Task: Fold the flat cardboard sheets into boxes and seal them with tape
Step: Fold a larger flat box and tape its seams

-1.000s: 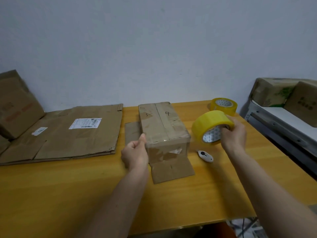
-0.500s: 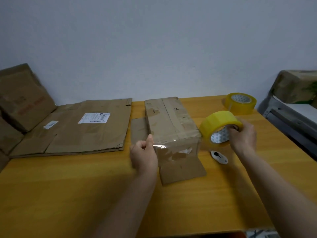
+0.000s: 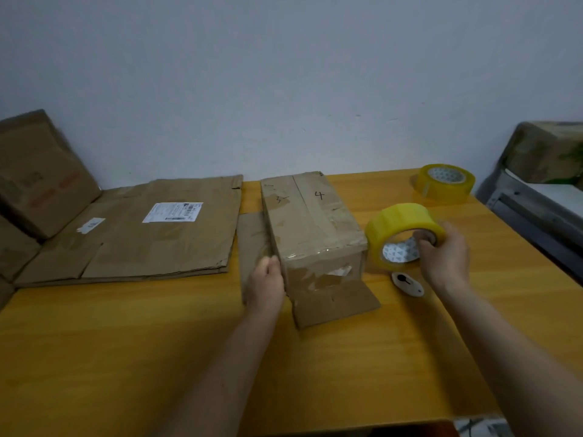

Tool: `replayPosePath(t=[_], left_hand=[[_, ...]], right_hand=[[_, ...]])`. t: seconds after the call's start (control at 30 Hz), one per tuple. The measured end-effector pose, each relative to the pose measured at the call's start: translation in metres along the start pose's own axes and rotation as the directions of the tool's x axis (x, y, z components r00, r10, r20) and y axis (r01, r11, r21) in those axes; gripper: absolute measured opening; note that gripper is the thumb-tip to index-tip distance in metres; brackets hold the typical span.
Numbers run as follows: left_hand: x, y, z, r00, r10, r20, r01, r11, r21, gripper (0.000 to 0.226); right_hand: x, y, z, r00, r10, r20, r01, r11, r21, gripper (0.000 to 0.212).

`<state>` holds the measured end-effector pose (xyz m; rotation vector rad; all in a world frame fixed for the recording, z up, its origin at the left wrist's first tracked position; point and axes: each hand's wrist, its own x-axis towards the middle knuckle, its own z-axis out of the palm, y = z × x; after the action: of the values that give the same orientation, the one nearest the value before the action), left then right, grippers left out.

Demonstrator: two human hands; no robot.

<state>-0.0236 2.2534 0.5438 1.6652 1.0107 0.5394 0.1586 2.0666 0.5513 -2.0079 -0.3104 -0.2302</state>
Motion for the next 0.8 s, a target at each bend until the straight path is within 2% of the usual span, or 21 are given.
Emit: replayPosePath(t=[0.07, 0.1, 0.13, 0.17, 0.2, 0.23, 0.27, 0.3, 0.33, 0.37, 0.4, 0.5, 0.6, 0.7, 0.8], left_hand=[[0.004, -0.001, -0.005, 0.996, -0.067, 0.059, 0.064, 0.996, 0.060, 0.033], [0.007, -0.001, -0.009, 0.997, -0.070, 0.036, 0.066, 0.994, 0.090, 0.027], [0.007, 0.002, -0.013, 0.998, -0.028, -0.057, 0.036, 0.991, 0.132, 0.018], [0.004, 0.008, -0.018, 0.979, 0.061, -0.193, -0.025, 0.982, 0.185, 0.010], [0.000, 0.013, -0.022, 0.928, 0.212, -0.305, -0.135, 0.957, 0.255, 0.012], [-0.006, 0.018, -0.024, 0.858, 0.402, -0.321, -0.283, 0.890, 0.358, 0.020], [-0.012, 0.023, -0.024, 0.798, 0.568, -0.202, -0.418, 0.762, 0.494, 0.026], [-0.018, 0.029, -0.021, 0.761, 0.648, 0.005, -0.512, 0.597, 0.618, 0.032], [-0.022, 0.032, -0.016, 0.736, 0.647, 0.198, -0.572, 0.440, 0.692, 0.037], [-0.024, 0.033, -0.011, 0.723, 0.610, 0.325, -0.601, 0.322, 0.732, 0.042], [-0.024, 0.035, -0.007, 0.720, 0.569, 0.397, -0.609, 0.244, 0.755, 0.047], [-0.017, 0.041, 0.002, 0.708, 0.481, 0.517, -0.652, 0.165, 0.740, 0.053], [-0.002, 0.046, 0.004, 0.670, 0.423, 0.610, -0.715, 0.146, 0.684, 0.058], [0.010, 0.049, 0.000, 0.620, 0.502, 0.603, -0.716, 0.048, 0.696, 0.065], [0.015, 0.052, 0.000, 0.564, 0.566, 0.602, -0.716, -0.029, 0.698, 0.064]], right_hand=[[-0.004, 0.002, -0.003, 1.000, 0.000, -0.005, 0.000, 0.999, -0.038, 0.006], [-0.007, 0.001, -0.004, 1.000, -0.001, 0.009, 0.002, 0.998, -0.063, 0.006], [-0.009, 0.000, -0.006, 1.000, 0.003, 0.031, 0.000, 0.996, -0.093, 0.006], [-0.012, -0.003, -0.007, 0.998, 0.009, 0.061, -0.002, 0.993, -0.117, 0.008], [-0.015, -0.006, -0.007, 0.996, 0.014, 0.089, -0.003, 0.992, -0.129, 0.009], [-0.018, -0.009, -0.006, 0.994, 0.017, 0.108, -0.004, 0.993, -0.121, 0.010], [-0.021, -0.014, -0.006, 0.993, 0.018, 0.117, -0.007, 0.996, -0.092, 0.009], [-0.025, -0.017, -0.006, 0.991, 0.022, 0.128, -0.017, 0.999, -0.044, 0.008], [-0.028, -0.020, -0.008, 0.988, 0.035, 0.148, -0.036, 0.999, 0.007, 0.010], [-0.032, -0.022, -0.011, 0.982, 0.053, 0.181, -0.063, 0.997, 0.050, 0.012], [-0.036, -0.022, -0.015, 0.971, 0.077, 0.225, -0.097, 0.992, 0.077, 0.015], [-0.049, -0.011, -0.031, 0.926, 0.102, 0.363, -0.171, 0.972, 0.162, 0.030], [-0.059, -0.011, -0.043, 0.922, 0.036, 0.386, -0.137, 0.961, 0.239, 0.037], [-0.070, -0.019, -0.045, 0.892, -0.020, 0.452, -0.094, 0.969, 0.229, 0.037], [-0.086, -0.027, -0.042, 0.852, -0.039, 0.523, -0.128, 0.952, 0.279, 0.028]])
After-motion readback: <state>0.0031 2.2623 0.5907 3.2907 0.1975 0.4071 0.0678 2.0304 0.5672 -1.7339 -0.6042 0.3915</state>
